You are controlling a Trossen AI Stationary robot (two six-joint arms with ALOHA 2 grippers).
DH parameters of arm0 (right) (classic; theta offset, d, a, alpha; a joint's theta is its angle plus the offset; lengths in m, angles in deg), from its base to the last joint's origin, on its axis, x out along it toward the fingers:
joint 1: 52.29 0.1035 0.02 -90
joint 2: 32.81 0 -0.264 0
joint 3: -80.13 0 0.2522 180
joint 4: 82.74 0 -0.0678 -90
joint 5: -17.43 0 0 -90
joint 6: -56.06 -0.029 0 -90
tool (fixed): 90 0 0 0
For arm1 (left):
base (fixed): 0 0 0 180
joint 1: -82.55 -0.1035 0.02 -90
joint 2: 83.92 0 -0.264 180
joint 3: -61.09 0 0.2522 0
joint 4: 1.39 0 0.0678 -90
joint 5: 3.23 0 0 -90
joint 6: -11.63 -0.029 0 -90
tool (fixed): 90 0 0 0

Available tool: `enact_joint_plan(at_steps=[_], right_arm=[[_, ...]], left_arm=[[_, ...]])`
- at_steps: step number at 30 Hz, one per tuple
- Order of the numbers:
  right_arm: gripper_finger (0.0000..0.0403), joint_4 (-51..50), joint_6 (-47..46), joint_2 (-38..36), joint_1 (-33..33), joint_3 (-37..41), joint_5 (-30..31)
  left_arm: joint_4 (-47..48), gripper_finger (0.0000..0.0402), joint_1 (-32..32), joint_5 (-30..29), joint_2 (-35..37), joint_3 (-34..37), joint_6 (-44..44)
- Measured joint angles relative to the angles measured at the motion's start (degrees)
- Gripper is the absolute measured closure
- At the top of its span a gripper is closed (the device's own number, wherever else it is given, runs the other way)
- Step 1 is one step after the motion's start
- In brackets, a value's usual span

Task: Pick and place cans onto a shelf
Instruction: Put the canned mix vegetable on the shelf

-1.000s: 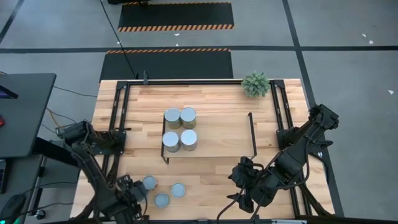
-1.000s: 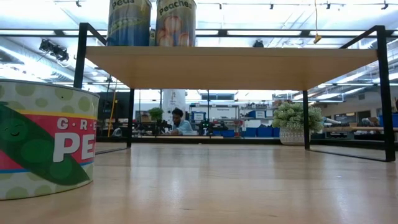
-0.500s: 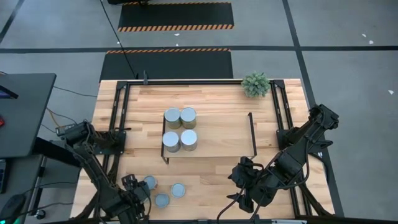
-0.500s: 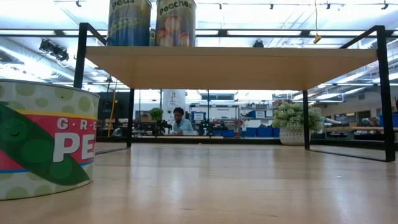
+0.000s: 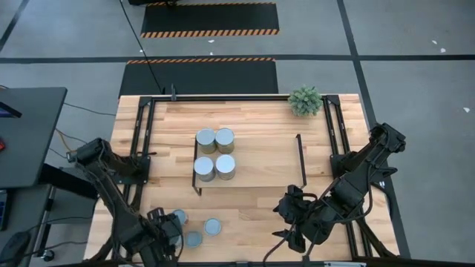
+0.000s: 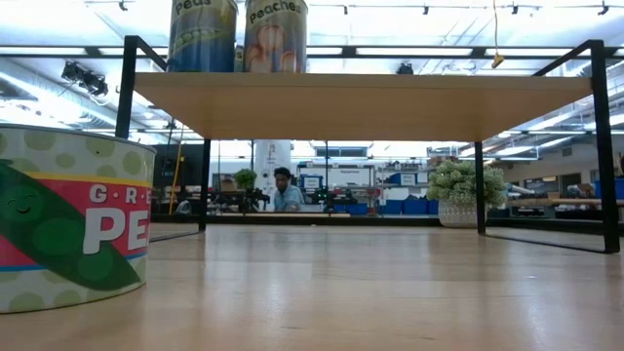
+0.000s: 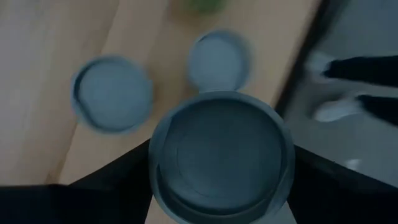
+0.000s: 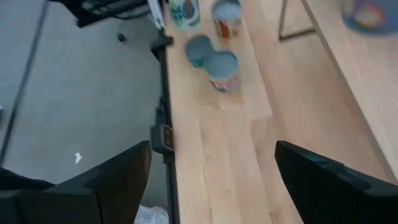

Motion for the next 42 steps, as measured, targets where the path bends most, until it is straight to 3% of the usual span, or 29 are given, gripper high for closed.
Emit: enact_joint_plan(at_steps=[7, 18, 23, 30, 42], right_arm=[[0.0054, 7.18, 12.26, 0.91, -2.12, 0.32, 1.01], [0.005, 11.65, 15.81, 0.91, -5.99, 1.38, 1.49], [0.0033, 14.27, 15.37, 0.91, -6.96, 1.38, 1.29], [0.002, 18.2, 18.96, 1.56, -7.61, 1.33, 1.22], [0.0022, 18.69, 21.98, 1.81, -10.56, 1.36, -0.15]], left_arm=[[-0.97, 0.0108, -6.41, -2.56, 1.18, -9.74, -9.58], [-7.8, 0.0108, -16.42, -5.25, 1.09, -20.08, -27.13], [-10.75, 0.0108, -18.57, -7.98, 1.09, -20.85, -36.53], [-14.76, 0.0108, -21.07, -12.13, 0.69, -20.85, -42.05], [-18.62, 0.0108, -24.29, -13.49, -0.89, -20.9, -49.0]])
